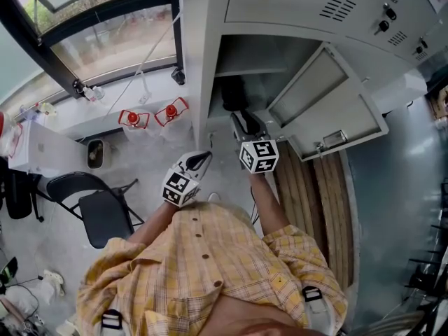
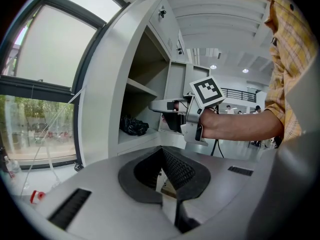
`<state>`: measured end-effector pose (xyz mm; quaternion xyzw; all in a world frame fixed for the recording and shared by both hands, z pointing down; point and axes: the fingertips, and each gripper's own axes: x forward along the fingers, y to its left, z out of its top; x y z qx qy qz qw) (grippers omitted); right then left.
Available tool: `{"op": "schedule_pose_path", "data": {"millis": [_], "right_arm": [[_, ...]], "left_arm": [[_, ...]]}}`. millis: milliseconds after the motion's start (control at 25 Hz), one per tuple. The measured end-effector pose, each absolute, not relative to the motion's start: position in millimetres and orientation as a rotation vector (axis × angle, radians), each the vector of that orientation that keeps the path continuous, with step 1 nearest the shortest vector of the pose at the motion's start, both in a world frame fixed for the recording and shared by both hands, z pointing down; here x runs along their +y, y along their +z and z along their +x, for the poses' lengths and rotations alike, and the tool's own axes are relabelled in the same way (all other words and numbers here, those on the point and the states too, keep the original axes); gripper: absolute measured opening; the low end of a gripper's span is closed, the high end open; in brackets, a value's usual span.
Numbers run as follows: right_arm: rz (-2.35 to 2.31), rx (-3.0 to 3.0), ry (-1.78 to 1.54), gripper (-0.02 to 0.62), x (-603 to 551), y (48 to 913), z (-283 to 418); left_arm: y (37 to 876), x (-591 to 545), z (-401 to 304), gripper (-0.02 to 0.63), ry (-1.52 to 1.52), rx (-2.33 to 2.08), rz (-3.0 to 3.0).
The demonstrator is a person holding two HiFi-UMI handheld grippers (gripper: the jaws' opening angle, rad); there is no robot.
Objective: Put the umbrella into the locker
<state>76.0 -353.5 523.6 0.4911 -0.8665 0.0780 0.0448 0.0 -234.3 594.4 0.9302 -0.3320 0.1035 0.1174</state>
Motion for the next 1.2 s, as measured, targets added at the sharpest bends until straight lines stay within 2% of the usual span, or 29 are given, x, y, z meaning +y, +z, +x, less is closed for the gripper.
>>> {"op": "schedule_pose_path", "data": {"millis": [80, 200, 400, 1200], "right_arm": [[1.498, -2.652, 0.264, 0.118, -347.2, 526.6, 73.9], [1.511, -2.652, 0.301, 0.040, -335.8, 530.4, 72.1], [1.510, -2.641, 0.321, -0.002, -320.9, 538.9, 67.1], [1.418, -2.646, 0.351, -0.003, -281.9, 562.9, 50.2]], "left_arm": [[592.9, -234.0, -0.3, 0.003, 0.294, -0.977, 2.722], [598.5, -230.4, 0.9, 0.003, 0.295, -0.961, 2.715], [594.2, -230.8, 0.6, 0.003, 0.296, -0.978, 2.714], [595.9, -225.2, -6.2, 0.003, 0.298, -0.998, 2.701]]}}
